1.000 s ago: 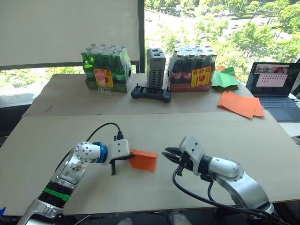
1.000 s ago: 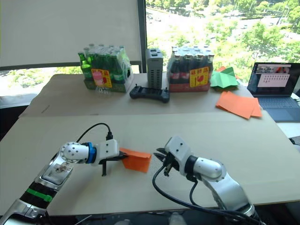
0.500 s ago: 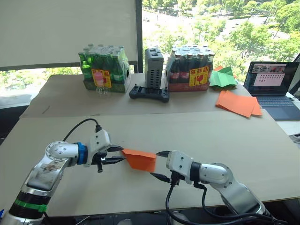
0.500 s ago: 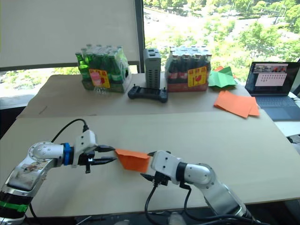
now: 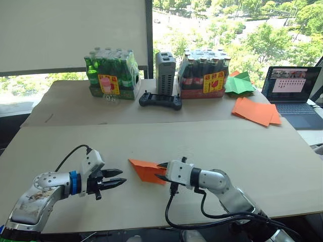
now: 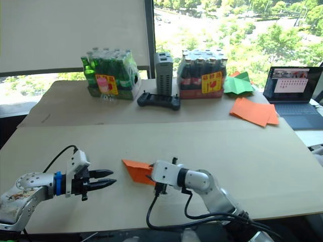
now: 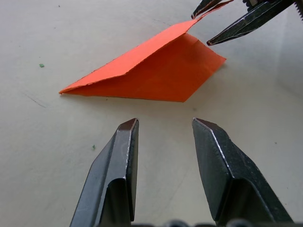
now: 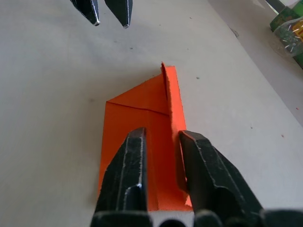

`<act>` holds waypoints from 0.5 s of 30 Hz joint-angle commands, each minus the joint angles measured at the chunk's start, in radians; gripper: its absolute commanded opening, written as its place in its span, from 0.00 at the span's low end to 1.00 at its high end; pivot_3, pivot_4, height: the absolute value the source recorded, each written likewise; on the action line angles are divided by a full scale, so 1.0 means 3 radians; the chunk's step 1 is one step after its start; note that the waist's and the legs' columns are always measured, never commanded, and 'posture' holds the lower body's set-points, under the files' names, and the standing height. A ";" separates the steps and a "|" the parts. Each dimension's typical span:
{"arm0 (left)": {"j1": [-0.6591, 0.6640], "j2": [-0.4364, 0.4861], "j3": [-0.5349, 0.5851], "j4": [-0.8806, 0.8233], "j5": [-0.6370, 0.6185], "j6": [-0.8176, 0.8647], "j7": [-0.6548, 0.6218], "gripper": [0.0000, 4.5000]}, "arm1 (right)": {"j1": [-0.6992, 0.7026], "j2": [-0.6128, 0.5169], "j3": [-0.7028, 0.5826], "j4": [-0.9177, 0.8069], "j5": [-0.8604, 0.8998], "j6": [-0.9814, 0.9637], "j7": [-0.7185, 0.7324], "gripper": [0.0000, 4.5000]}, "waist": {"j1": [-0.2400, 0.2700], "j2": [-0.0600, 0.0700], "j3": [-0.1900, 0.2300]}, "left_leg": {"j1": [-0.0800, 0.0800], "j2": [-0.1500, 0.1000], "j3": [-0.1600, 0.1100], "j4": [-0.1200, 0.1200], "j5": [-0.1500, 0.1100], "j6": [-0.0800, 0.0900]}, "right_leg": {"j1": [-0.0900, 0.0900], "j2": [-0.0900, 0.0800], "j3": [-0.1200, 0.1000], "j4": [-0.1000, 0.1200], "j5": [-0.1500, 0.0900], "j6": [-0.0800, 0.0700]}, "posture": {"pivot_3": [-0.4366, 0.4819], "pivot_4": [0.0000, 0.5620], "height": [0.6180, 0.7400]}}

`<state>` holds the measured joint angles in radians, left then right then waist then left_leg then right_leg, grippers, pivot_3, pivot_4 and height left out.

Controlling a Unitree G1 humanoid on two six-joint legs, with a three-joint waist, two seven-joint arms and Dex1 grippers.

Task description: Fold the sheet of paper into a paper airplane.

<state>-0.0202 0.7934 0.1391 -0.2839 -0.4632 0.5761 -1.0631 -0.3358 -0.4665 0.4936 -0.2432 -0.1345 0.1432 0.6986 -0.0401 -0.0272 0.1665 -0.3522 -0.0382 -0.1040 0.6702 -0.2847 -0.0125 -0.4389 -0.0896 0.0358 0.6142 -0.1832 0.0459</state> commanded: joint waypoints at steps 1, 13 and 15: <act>0.0051 0.0034 0.0121 -0.0084 -0.0081 -0.0041 0.0018 0.42 | -0.0077 -0.0014 -0.0020 0.0009 -0.0089 -0.0289 0.0029 0.01 | -0.0005 0.0000 0.0000 | 0.0000 0.0000 0.0000 0.0000 0.0000 0.0000 | 0.0000 0.0000 0.0000 0.0000 0.0000 0.0000 | 0.48 0.27 0.86; 0.0014 -0.0016 0.0062 0.0123 -0.0127 -0.0096 -0.0027 0.42 | -0.0351 -0.0309 0.0048 0.0461 -0.0386 -0.1613 0.0300 0.00 | -0.0009 0.0000 0.0000 | 0.0000 0.0000 0.0002 0.0000 0.0000 0.0000 | 0.0000 0.0000 0.0000 0.0000 0.0001 -0.0001 | 0.48 0.27 0.86; 0.0014 -0.0020 0.0044 0.0131 -0.0124 -0.0106 -0.0027 0.42 | -0.0394 -0.0296 0.0053 0.0595 -0.0398 -0.1739 0.0321 0.00 | -0.0013 0.0000 0.0000 | 0.0001 0.0001 0.0002 0.0000 0.0000 0.0000 | 0.0000 0.0001 0.0000 0.0000 0.0002 -0.0003 | 0.48 0.27 0.86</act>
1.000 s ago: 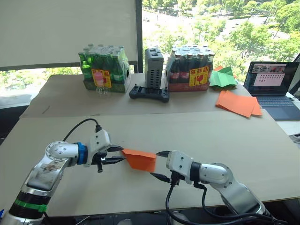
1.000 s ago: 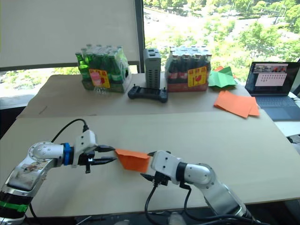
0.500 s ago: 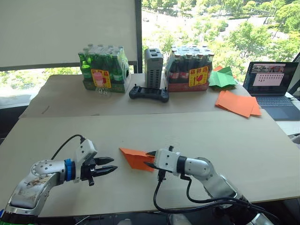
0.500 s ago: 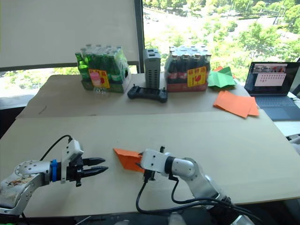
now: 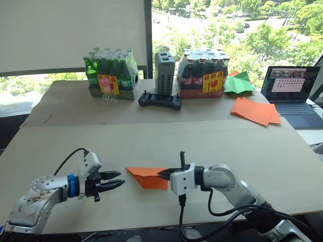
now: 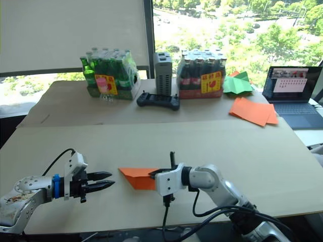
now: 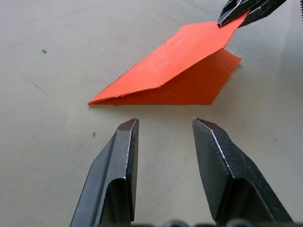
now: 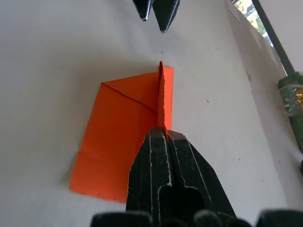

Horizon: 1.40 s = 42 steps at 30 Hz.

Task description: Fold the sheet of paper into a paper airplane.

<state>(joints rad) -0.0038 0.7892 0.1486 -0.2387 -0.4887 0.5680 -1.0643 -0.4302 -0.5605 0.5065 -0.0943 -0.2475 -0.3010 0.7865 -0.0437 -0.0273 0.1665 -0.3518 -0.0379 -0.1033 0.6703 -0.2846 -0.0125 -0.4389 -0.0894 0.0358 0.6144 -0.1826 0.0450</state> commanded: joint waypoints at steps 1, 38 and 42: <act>-0.0042 -0.0010 0.0006 -0.0028 -0.0044 -0.0075 -0.0018 0.42 | -0.0098 0.0021 0.0006 0.0168 -0.0036 -0.0316 0.0029 0.00 | 0.0000 0.0000 0.0000 | 0.0000 0.0001 0.0000 0.0000 0.0000 0.0000 | 0.0000 0.0001 0.0000 0.0000 0.0000 0.0000 | 0.48 0.27 0.86; -0.1324 -0.0465 -0.0828 0.0936 0.0385 -0.0559 -0.0186 0.01 | 0.0733 0.0054 -0.0838 -0.1879 0.1853 0.2902 0.0112 0.57 | 0.0095 0.0000 -0.0001 | -0.0004 -0.0002 -0.0001 0.0022 -0.0001 0.0001 | 0.0003 0.0000 0.0000 0.0010 0.0001 -0.0001 | 0.48 0.27 0.86; -0.1424 -0.0530 -0.1013 0.1243 0.0645 -0.0843 -0.0240 0.01 | 0.0788 0.0031 -0.0794 -0.1963 0.1853 0.3006 0.0040 0.57 | 0.0084 -0.0001 -0.0001 | -0.0004 -0.0002 0.0000 0.0025 -0.0001 0.0002 | 0.0003 0.0000 0.0000 0.0009 0.0002 0.0000 | 0.48 0.27 0.86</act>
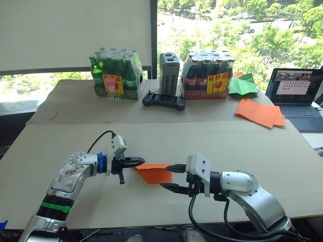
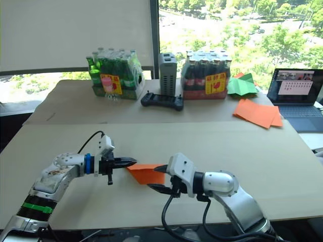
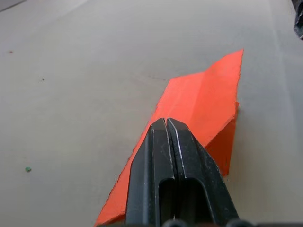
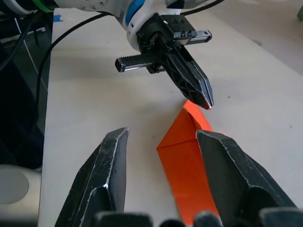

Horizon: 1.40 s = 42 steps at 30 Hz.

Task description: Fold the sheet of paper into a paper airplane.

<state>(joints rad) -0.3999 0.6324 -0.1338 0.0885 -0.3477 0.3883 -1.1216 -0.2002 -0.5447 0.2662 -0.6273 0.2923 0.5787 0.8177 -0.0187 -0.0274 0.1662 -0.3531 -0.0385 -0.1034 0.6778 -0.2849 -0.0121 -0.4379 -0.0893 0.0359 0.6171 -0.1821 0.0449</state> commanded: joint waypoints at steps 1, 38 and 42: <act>-0.0124 -0.0015 -0.0104 0.0225 0.0231 -0.0308 -0.0053 0.01 | 0.0031 -0.0027 0.0015 -0.0200 0.0054 0.0089 -0.0077 0.57 | 0.0002 0.0000 0.0000 | 0.0000 0.0000 0.0000 0.0000 0.0000 0.0000 | 0.0000 0.0000 0.0000 0.0000 0.0000 0.0000 | 0.48 0.27 0.86; -0.0107 -0.0047 -0.0302 0.0400 0.0706 -0.0696 -0.0149 0.01 | -0.0347 -0.0112 0.0629 0.0950 -0.1379 -0.1298 -0.0197 0.57 | 0.0006 -0.0001 -0.0001 | 0.0001 0.0000 0.0000 0.0003 0.0000 0.0000 | 0.0003 0.0001 0.0000 0.0002 -0.0001 0.0003 | 0.48 0.27 0.86; -0.0097 -0.0040 -0.0302 0.0385 0.0715 -0.0686 -0.0147 0.00 | -0.0339 -0.0085 0.0626 0.0972 -0.1393 -0.1338 -0.0148 0.31 | 0.0005 -0.0001 -0.0001 | 0.0001 0.0000 0.0000 0.0003 0.0000 0.0000 | 0.0003 0.0001 0.0000 0.0002 -0.0001 0.0003 | 0.48 0.27 0.86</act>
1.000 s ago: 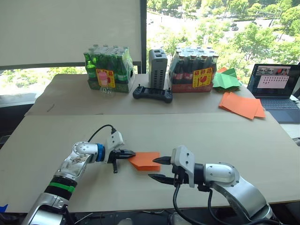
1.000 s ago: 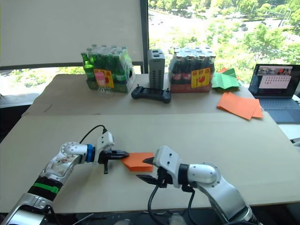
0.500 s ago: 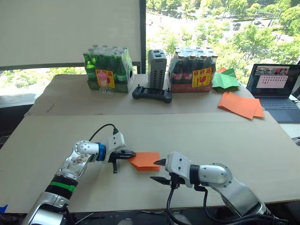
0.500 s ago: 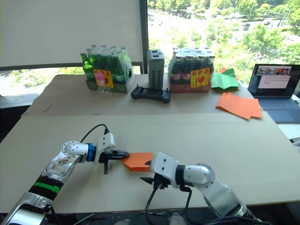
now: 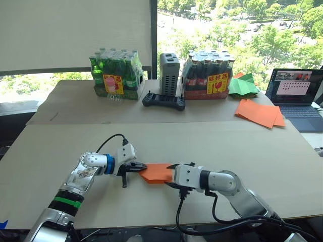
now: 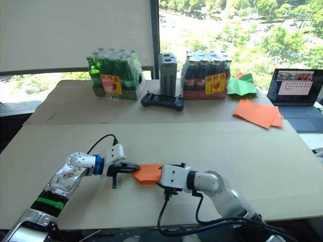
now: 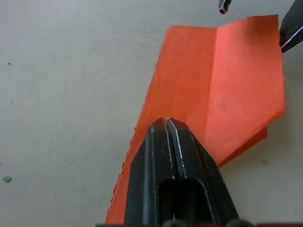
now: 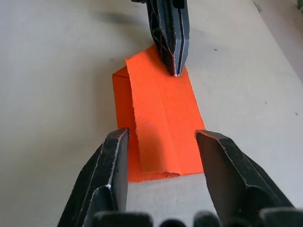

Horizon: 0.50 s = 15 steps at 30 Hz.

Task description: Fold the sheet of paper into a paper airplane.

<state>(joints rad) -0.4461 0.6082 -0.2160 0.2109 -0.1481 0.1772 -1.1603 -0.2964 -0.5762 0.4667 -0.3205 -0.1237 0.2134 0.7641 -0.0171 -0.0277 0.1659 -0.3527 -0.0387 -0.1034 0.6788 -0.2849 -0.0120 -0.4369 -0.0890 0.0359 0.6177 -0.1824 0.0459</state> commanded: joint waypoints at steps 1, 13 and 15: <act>0.0057 0.0040 -0.0027 -0.0024 0.0050 0.0020 -0.0017 0.00 | -0.0019 0.0027 -0.0041 -0.0048 -0.0021 -0.0130 0.0030 0.24 | 0.0000 0.0000 0.0000 | 0.0000 0.0000 0.0000 0.0000 0.0000 0.0000 | 0.0000 0.0000 0.0000 0.0000 0.0000 0.0000 | 0.48 0.27 0.86; 0.0064 0.0053 -0.0026 -0.0029 0.0057 0.0002 -0.0021 0.00 | -0.0136 0.0179 -0.0113 -0.0024 0.0133 0.0069 0.0226 0.00 | -0.0001 0.0000 0.0000 | 0.0000 0.0000 0.0000 0.0000 0.0000 0.0000 | 0.0000 0.0000 0.0000 0.0001 0.0000 0.0000 | 0.48 0.27 0.86; 0.0069 0.0059 -0.0029 -0.0037 0.0056 -0.0004 -0.0030 0.00 | -0.0229 0.0247 -0.0167 0.0047 0.0208 0.0246 0.0278 0.00 | -0.0011 0.0000 0.0000 | 0.0001 0.0000 0.0000 0.0001 0.0000 0.0000 | 0.0000 0.0000 0.0000 0.0002 0.0000 0.0000 | 0.48 0.27 0.86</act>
<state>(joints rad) -0.4416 0.6167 -0.2128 0.2088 -0.1481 0.1761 -1.1608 -0.3331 -0.5165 0.4540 -0.2989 -0.1001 0.2528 0.8368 -0.0204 -0.0277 0.1659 -0.3522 -0.0386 -0.1034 0.6791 -0.2849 -0.0120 -0.4369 -0.0890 0.0360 0.6187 -0.1823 0.0457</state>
